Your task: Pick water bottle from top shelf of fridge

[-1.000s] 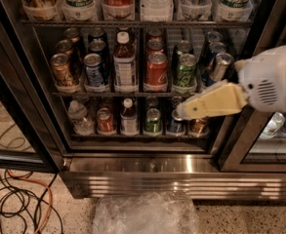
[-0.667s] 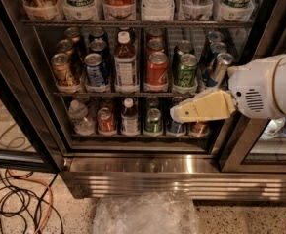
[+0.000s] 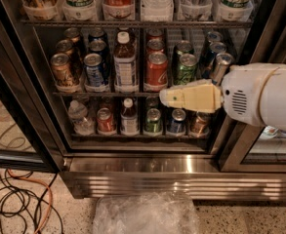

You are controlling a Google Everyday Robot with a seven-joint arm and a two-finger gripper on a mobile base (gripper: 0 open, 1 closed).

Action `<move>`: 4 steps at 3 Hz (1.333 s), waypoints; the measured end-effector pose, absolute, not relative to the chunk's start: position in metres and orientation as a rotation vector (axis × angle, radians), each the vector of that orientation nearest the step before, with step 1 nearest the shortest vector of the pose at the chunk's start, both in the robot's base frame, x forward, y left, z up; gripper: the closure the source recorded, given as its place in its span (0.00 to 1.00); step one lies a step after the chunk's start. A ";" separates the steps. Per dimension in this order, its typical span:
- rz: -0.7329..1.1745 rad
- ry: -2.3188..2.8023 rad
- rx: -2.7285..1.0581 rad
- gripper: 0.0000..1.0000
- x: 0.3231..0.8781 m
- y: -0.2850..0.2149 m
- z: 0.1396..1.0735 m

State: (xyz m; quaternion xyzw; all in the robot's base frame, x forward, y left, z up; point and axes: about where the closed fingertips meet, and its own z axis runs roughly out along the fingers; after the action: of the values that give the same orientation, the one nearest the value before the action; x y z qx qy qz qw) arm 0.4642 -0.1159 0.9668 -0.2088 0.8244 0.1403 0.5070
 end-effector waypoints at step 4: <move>0.365 1.711 -0.287 0.00 0.531 -0.097 1.021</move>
Offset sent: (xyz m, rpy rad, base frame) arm 0.0314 0.0449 0.0081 0.0391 -0.2463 0.0308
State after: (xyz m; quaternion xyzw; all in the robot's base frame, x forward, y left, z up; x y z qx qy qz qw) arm 0.5307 -0.0974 1.0213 -0.1255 0.7479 0.1594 0.6320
